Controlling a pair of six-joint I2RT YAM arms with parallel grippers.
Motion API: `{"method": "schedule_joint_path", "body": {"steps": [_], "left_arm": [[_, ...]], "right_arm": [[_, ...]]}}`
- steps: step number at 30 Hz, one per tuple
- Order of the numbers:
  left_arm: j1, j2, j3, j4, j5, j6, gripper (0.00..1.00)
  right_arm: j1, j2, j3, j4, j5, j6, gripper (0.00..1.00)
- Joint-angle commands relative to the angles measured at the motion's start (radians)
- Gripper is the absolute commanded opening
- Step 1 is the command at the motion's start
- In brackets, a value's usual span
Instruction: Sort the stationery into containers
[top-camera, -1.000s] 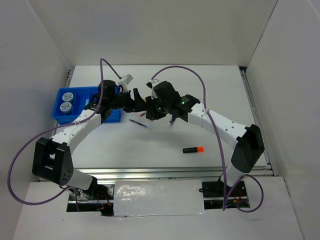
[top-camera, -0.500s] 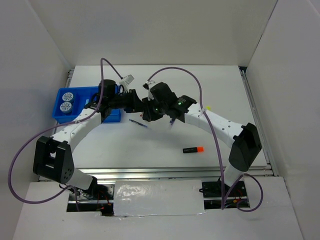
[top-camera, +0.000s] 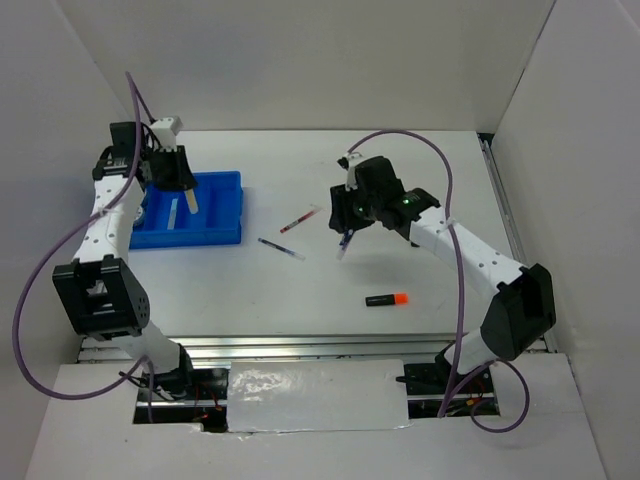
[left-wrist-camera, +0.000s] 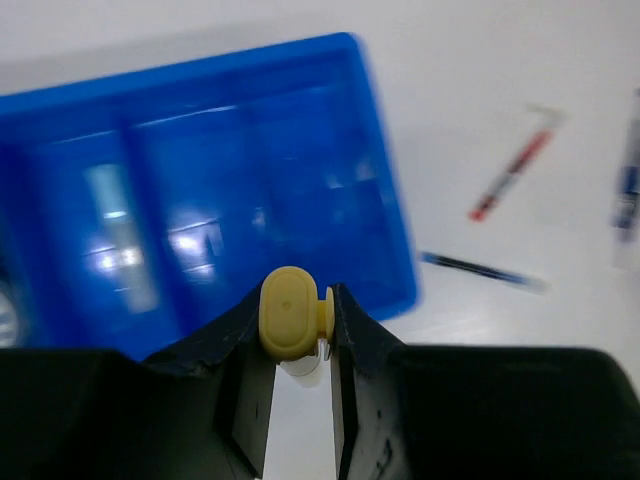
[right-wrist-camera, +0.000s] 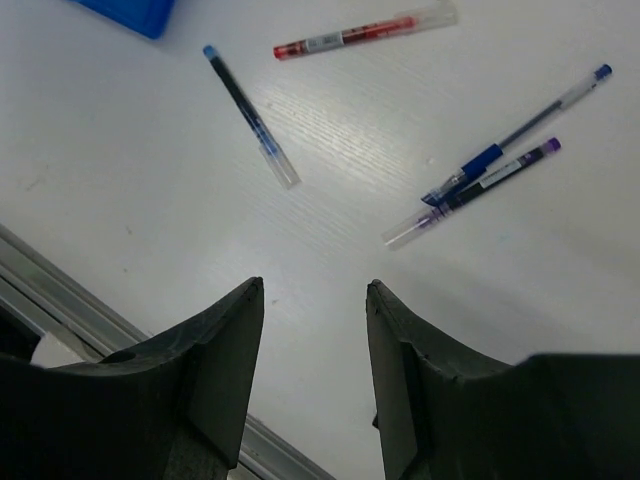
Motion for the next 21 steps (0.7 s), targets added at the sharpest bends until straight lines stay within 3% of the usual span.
{"method": "schedule_joint_path", "body": {"steps": [1, 7, 15, 19, 21], "left_arm": [[0.051, 0.114, 0.174, -0.151, -0.209, 0.206, 0.04], [0.109, 0.353, 0.429, -0.262, -0.280, 0.246, 0.08], [0.117, 0.556, 0.572, -0.277, -0.397, 0.278, 0.12], [0.114, 0.610, 0.584, -0.299, -0.385, 0.281, 0.25], [0.115, 0.622, 0.567, -0.297, -0.371, 0.278, 0.41]], "right_arm": [[-0.034, -0.057, -0.050, -0.012, -0.049, -0.098, 0.53], [-0.091, -0.054, -0.070, -0.041, -0.026, -0.110, 0.52], [-0.157, -0.049, -0.087, -0.083, -0.040, -0.122, 0.52], [-0.172, -0.036, -0.096, -0.107, -0.046, -0.137, 0.52], [-0.175, -0.022, -0.096, -0.142, -0.047, -0.176, 0.52]]}}
